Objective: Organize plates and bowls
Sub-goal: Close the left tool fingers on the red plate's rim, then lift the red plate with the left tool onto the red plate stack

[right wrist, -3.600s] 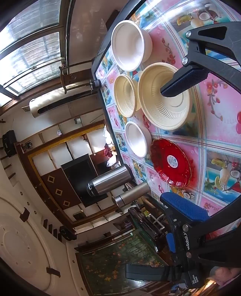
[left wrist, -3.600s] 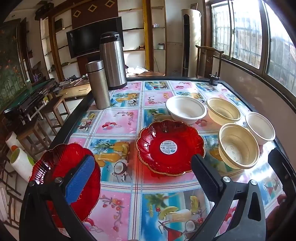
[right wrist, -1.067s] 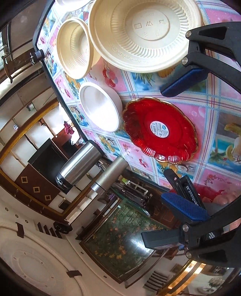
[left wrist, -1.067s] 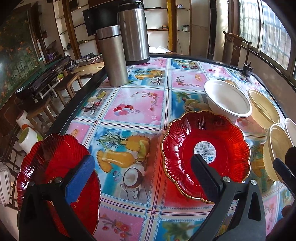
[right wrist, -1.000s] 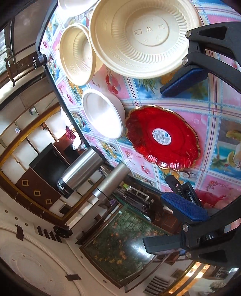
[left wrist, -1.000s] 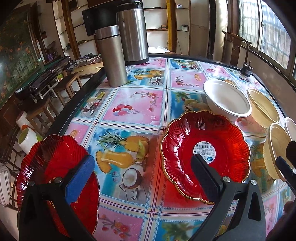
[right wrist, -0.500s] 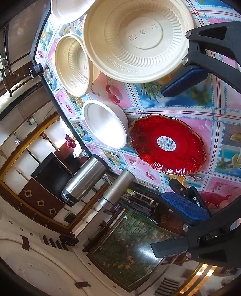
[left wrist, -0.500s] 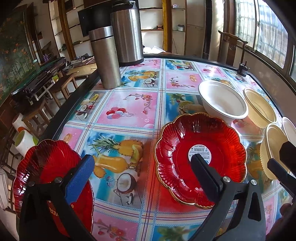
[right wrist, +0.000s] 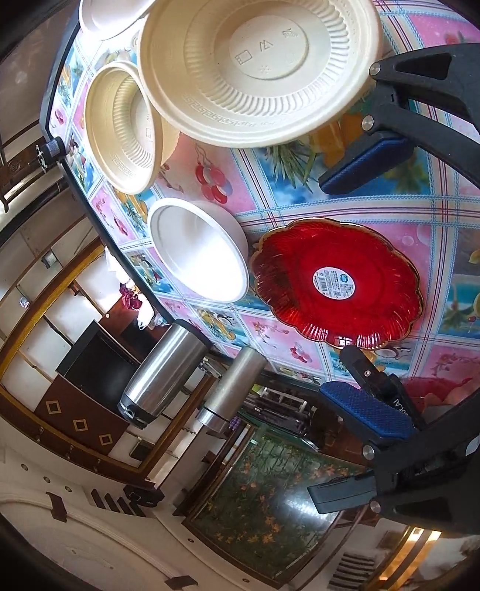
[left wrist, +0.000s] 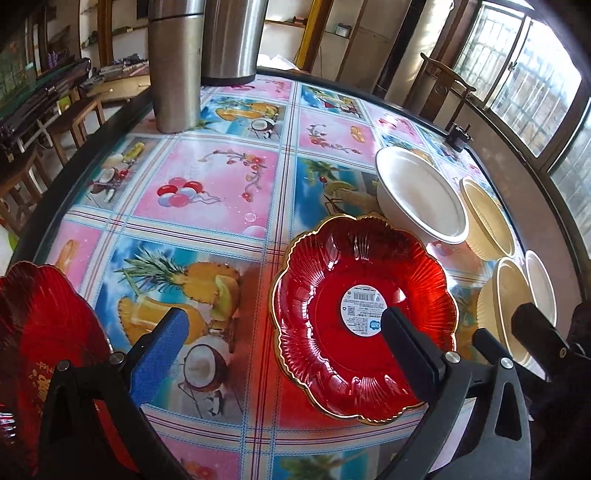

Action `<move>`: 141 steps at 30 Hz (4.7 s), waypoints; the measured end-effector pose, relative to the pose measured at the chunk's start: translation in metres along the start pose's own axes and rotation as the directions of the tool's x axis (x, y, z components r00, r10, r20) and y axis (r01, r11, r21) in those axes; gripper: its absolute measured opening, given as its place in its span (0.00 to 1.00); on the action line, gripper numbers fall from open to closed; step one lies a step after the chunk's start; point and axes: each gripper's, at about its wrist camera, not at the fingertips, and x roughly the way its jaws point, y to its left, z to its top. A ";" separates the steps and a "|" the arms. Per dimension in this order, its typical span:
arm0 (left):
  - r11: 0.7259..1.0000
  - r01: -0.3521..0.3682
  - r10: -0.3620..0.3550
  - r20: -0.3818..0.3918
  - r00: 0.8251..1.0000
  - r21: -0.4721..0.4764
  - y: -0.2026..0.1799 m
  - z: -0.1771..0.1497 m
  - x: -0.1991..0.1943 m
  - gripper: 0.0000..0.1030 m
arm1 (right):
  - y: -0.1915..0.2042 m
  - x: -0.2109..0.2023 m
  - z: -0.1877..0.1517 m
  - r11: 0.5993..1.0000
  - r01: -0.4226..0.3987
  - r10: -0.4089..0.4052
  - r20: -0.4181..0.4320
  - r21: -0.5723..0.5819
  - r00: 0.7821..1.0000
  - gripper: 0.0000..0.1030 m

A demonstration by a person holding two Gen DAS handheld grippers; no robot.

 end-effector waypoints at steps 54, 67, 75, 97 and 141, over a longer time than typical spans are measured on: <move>0.957 0.251 -0.271 -0.144 0.952 -0.145 0.005 0.001 0.017 0.98 | -0.030 0.040 -0.007 0.994 0.010 0.008 -0.163 0.112 0.987 0.55; 0.972 0.204 -0.219 -0.135 0.966 -0.115 0.008 -0.002 0.021 0.54 | -0.034 0.036 -0.008 0.994 0.030 -0.014 -0.154 0.102 0.988 0.46; 0.980 0.163 -0.178 -0.129 0.976 -0.118 0.010 -0.002 0.025 0.29 | -0.039 0.038 -0.008 0.993 0.074 -0.057 -0.167 0.095 0.984 0.21; 0.994 0.083 -0.085 -0.020 0.996 -0.075 -0.001 -0.021 -0.022 0.19 | -0.022 0.006 -0.016 0.996 0.090 -0.089 -0.072 0.014 0.993 0.09; 0.943 -0.160 0.179 0.039 0.983 -0.291 0.201 -0.094 -0.112 0.20 | 0.180 0.108 -0.161 0.923 0.017 -0.141 -0.297 -0.385 0.944 0.10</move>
